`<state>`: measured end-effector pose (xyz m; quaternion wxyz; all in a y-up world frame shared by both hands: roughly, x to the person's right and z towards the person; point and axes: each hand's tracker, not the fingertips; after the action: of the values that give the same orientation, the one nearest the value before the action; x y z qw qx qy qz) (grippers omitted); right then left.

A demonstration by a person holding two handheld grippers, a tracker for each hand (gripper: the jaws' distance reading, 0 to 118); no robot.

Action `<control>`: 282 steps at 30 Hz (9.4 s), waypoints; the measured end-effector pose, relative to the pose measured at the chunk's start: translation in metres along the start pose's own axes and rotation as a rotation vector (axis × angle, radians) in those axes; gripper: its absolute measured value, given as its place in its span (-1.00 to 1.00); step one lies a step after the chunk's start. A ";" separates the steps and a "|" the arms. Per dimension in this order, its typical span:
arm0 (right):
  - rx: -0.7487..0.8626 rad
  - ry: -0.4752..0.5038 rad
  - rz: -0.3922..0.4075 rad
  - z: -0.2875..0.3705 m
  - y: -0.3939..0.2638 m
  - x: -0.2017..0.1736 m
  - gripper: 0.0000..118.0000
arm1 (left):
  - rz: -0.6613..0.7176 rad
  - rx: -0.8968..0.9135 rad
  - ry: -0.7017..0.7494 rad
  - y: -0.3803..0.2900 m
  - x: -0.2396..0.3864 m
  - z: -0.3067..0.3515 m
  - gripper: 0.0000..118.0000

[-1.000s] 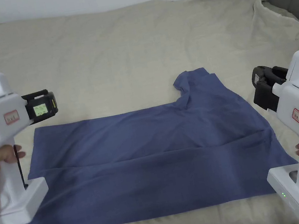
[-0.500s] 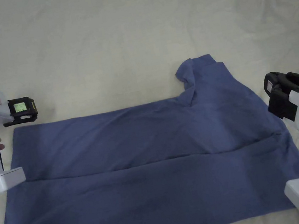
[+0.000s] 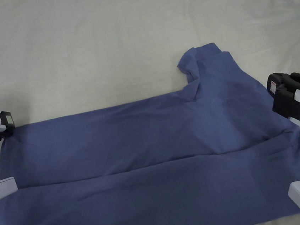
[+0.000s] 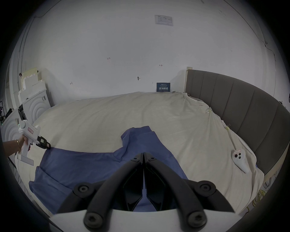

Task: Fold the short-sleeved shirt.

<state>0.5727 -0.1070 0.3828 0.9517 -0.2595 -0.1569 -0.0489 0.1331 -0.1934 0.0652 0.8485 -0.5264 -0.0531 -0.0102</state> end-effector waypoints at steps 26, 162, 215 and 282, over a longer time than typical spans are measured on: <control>-0.560 -0.065 -0.020 -0.205 0.063 0.064 0.69 | 0.062 0.303 -0.108 -0.027 -0.004 0.077 -1.00; 0.296 -0.006 -0.009 0.138 -0.040 -0.018 -1.00 | 0.250 0.125 -0.681 -0.186 -0.114 0.133 1.00; 0.284 -0.015 -0.092 0.161 -0.059 0.017 -1.00 | -0.220 0.059 -0.598 -0.185 0.110 0.246 -0.99; 0.253 -0.121 -0.162 0.191 -0.086 0.077 -1.00 | -0.128 0.247 -0.804 -0.245 0.223 0.168 -0.14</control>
<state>0.5784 -0.0848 0.6045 0.9585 -0.1263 -0.2394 -0.0895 0.3231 -0.1437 0.3802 0.8146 -0.3785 -0.4133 0.1496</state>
